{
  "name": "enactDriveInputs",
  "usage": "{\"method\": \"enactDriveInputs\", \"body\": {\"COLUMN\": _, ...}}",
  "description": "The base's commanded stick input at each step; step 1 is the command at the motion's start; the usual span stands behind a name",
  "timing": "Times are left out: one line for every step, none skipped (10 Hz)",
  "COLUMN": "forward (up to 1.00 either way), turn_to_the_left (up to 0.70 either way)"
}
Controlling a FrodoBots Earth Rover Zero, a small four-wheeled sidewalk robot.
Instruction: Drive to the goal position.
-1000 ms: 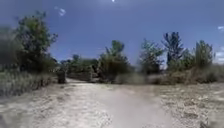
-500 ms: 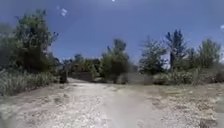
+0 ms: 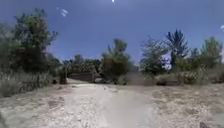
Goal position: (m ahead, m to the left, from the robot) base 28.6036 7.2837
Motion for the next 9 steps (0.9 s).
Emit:
{"method": "enactDriveInputs", "body": {"forward": 0.45, "turn_to_the_left": 0.00}}
{"method": "enactDriveInputs", "body": {"forward": 0.45, "turn_to_the_left": 0.00}}
{"method": "enactDriveInputs", "body": {"forward": 0.45, "turn_to_the_left": 0.00}}
{"method": "enactDriveInputs", "body": {"forward": 0.45, "turn_to_the_left": 0.00}}
{"method": "enactDriveInputs", "body": {"forward": 0.45, "turn_to_the_left": 0.00}}
{"method": "enactDriveInputs", "body": {"forward": 0.45, "turn_to_the_left": 0.00}}
{"method": "enactDriveInputs", "body": {"forward": 0.45, "turn_to_the_left": 0.00}}
{"method": "enactDriveInputs", "body": {"forward": 0.45, "turn_to_the_left": 0.00}}
{"method": "enactDriveInputs", "body": {"forward": 0.45, "turn_to_the_left": 0.00}}
